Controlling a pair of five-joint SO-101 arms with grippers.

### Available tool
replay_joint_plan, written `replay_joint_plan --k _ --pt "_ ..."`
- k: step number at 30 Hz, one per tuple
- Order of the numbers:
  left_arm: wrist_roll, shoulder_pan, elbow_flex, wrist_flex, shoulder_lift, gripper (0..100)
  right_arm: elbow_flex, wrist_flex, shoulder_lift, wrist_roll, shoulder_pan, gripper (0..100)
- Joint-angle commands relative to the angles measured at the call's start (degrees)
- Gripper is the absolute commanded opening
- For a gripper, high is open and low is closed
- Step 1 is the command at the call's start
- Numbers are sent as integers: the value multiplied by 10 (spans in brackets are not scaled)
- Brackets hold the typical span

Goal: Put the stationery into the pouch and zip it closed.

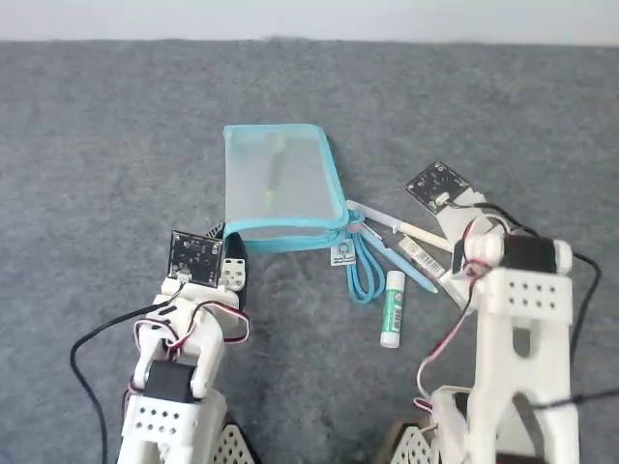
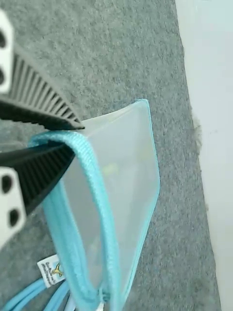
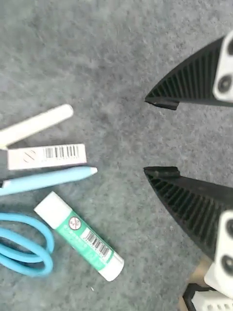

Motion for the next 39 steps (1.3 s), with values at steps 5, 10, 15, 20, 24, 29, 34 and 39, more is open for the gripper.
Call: replay_joint_plan --k 5,10,15,20,24,29,34,39 --pt "4 -3 -15 -19 -9 12 -125 -5 91 -19 2 214" --pt "4 -1 -15 -19 -9 12 -155 -7 134 -19 2 214" --pt "4 0 -15 -19 -9 12 -193 -6 172 -19 2 215" --pt "4 0 -15 -19 -9 12 -234 -4 216 -19 2 215" --pt "4 0 -15 -19 -9 12 -258 -4 242 -19 2 215" --pt "4 0 -15 -19 -9 12 -281 -4 267 -19 2 215" --pt "4 0 -15 -19 -9 12 -299 -4 290 -19 3 215" --pt "4 0 -15 -19 -9 12 -328 -4 317 -19 2 215"
